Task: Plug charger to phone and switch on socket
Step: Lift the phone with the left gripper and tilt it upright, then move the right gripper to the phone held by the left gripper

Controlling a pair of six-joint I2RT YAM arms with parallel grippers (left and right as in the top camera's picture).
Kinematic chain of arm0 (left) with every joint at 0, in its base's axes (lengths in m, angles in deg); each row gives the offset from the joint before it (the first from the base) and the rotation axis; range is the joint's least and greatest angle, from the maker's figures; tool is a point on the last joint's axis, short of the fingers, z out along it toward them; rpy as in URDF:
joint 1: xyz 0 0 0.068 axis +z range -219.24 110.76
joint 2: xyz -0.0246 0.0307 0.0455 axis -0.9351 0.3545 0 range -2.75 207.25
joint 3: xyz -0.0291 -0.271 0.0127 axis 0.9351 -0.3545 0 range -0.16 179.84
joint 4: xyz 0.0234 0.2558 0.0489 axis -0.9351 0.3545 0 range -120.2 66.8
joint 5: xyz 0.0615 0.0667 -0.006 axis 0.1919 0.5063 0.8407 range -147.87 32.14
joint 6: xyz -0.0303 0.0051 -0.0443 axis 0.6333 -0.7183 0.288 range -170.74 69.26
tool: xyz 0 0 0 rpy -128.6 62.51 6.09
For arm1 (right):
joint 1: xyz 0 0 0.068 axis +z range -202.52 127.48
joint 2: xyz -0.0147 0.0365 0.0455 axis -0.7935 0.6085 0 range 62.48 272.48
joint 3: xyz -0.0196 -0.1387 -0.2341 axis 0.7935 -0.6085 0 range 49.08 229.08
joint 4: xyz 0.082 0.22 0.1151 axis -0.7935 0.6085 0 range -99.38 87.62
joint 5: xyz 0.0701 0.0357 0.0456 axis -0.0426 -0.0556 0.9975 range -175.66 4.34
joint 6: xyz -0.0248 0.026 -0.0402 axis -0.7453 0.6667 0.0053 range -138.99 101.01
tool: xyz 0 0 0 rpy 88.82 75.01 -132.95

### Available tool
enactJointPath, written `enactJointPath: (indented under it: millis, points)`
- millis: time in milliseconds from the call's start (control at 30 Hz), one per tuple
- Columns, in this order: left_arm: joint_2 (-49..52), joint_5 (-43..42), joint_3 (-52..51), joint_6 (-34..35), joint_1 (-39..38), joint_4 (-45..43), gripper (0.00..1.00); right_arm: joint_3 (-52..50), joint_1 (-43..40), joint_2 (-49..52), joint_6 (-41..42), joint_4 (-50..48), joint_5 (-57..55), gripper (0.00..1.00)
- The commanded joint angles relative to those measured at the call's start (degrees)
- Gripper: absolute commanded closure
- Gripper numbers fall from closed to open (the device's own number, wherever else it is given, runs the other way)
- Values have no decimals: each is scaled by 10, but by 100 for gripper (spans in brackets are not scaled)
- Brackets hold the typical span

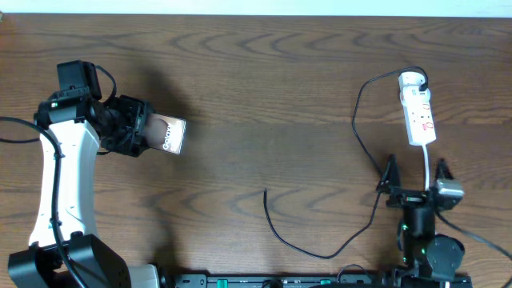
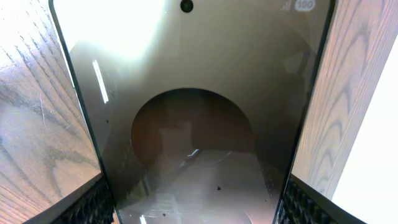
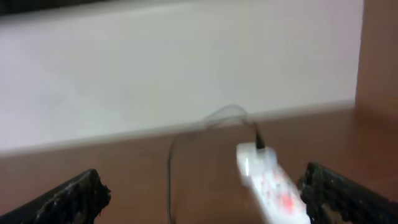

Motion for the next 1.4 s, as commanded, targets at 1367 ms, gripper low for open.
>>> enactJointPath:
  millis: [1367]
  points:
    - [-12, 152, 2, 192, -108, -33, 93, 734, 223, 1170, 422, -106, 657, 2]
